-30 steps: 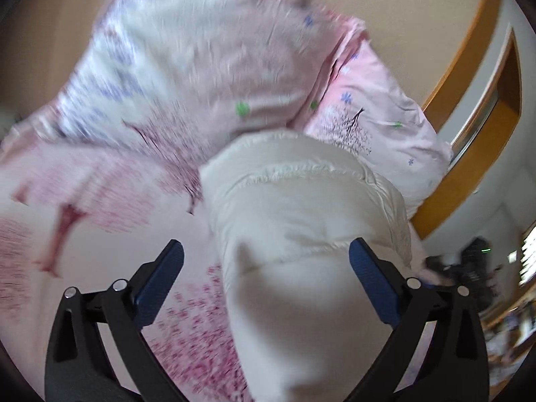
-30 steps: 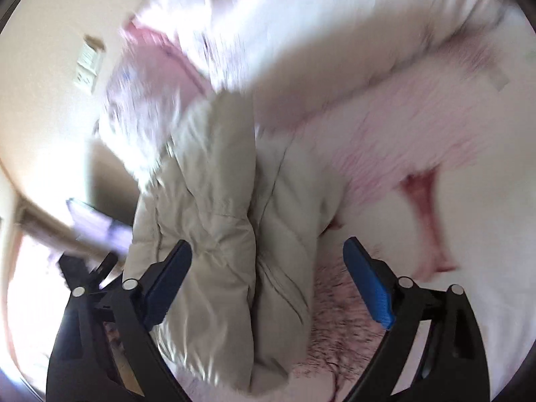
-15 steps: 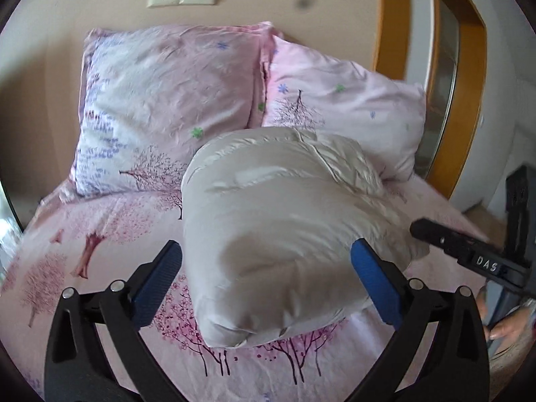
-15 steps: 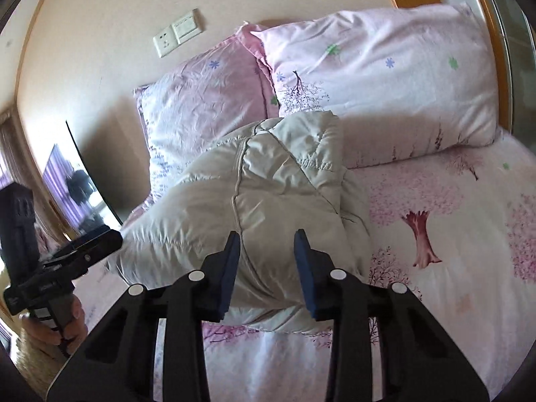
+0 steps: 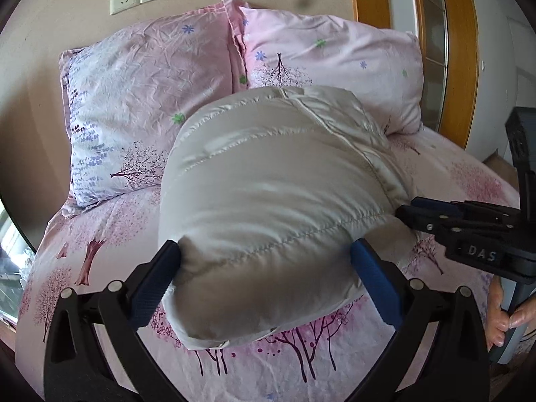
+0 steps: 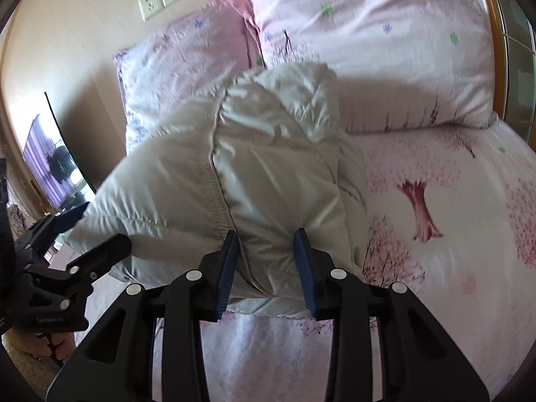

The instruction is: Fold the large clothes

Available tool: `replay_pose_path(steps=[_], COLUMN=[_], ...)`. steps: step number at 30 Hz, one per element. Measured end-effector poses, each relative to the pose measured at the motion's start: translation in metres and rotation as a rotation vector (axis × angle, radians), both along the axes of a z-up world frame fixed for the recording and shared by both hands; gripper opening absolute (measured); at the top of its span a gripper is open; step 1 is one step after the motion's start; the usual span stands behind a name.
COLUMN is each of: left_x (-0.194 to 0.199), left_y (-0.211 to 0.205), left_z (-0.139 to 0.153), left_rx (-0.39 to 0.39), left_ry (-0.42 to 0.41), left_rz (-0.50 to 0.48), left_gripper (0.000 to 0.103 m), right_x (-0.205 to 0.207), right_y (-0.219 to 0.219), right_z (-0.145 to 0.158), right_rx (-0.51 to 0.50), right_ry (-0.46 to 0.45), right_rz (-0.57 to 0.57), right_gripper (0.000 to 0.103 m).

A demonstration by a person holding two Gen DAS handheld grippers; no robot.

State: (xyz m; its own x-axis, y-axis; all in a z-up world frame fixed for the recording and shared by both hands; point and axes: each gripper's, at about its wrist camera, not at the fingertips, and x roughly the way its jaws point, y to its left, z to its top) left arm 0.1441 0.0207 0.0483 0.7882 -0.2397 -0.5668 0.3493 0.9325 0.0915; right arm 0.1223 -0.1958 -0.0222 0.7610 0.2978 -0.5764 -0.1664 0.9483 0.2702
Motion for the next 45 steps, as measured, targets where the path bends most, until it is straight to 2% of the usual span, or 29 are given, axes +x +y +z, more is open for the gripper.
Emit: replay_pose_path(steps=[4, 11, 17, 18, 20, 21, 22, 24, 26, 30, 32, 33, 34, 36, 38, 42, 45], left_x=[-0.001, -0.005, -0.005, -0.005, -0.003, -0.002, -0.002, -0.002, -0.002, -0.002, -0.001, -0.001, -0.001, -0.001, -0.005, -0.002, 0.008], left_y=[-0.002, -0.007, -0.011, -0.011, -0.009, -0.008, -0.008, -0.008, -0.008, -0.009, -0.009, -0.009, -0.009, -0.009, -0.008, 0.009, 0.021], left_z=[-0.006, -0.02, -0.032, -0.033, -0.032, -0.032, -0.031, -0.03, -0.03, -0.029, -0.029, -0.029, -0.028, -0.024, -0.011, 0.023, 0.038], left_rx=[0.014, 0.055, 0.078, 0.084, 0.074, 0.071, 0.07, 0.072, 0.074, 0.071, 0.071, 0.071, 0.071, 0.068, 0.041, -0.097, -0.115], left_ry=[0.001, -0.014, -0.023, -0.022, -0.013, -0.01, -0.006, -0.004, -0.004, 0.0, 0.001, -0.001, -0.002, -0.004, -0.022, -0.024, -0.054], left_rz=[0.0, -0.004, -0.002, 0.001, 0.003, 0.002, -0.001, -0.001, 0.001, 0.006, 0.006, 0.006, 0.007, 0.009, 0.002, -0.01, 0.038], left_gripper=[0.101, 0.101, 0.101, 0.101, 0.101, 0.101, 0.101, 0.101, 0.101, 0.101, 0.101, 0.101, 0.101, 0.101, 0.101, 0.101, 0.101], right_x=[0.007, 0.016, 0.016, 0.017, 0.019, 0.023, 0.028, 0.053, 0.089, 0.144, 0.163, 0.172, 0.176, 0.178, 0.181, 0.19, 0.195], right_y=[0.002, -0.004, -0.004, -0.008, -0.02, -0.03, -0.038, -0.055, -0.071, -0.085, -0.083, -0.079, -0.077, -0.077, -0.082, -0.091, -0.092], right_z=[-0.009, -0.025, -0.022, -0.013, 0.006, 0.021, 0.028, 0.041, 0.044, 0.043, 0.037, 0.032, 0.029, 0.022, 0.012, -0.008, -0.017], right_rx=[-0.015, 0.036, 0.014, 0.038, 0.099, 0.133, 0.158, 0.226, 0.327, 0.46, 0.513, 0.524, 0.52, 0.503, 0.49, 0.468, 0.44], right_ry=[0.036, 0.102, 0.111, 0.118, 0.067, 0.018, -0.005, 0.0, 0.055, 0.13, 0.182, 0.206, 0.222, 0.228, 0.254, 0.328, 0.393], right_rz=[0.012, 0.042, 0.069, 0.072, 0.06, 0.029, 0.008, -0.022, -0.053, -0.07, -0.049, -0.021, -0.02, -0.05, -0.087, -0.134, -0.157], right_gripper=[0.036, 0.036, 0.037, 0.039, 0.051, 0.073, 0.088, 0.089, 0.089, 0.082, 0.07, 0.044, 0.028, 0.019, 0.017, 0.016, 0.016])
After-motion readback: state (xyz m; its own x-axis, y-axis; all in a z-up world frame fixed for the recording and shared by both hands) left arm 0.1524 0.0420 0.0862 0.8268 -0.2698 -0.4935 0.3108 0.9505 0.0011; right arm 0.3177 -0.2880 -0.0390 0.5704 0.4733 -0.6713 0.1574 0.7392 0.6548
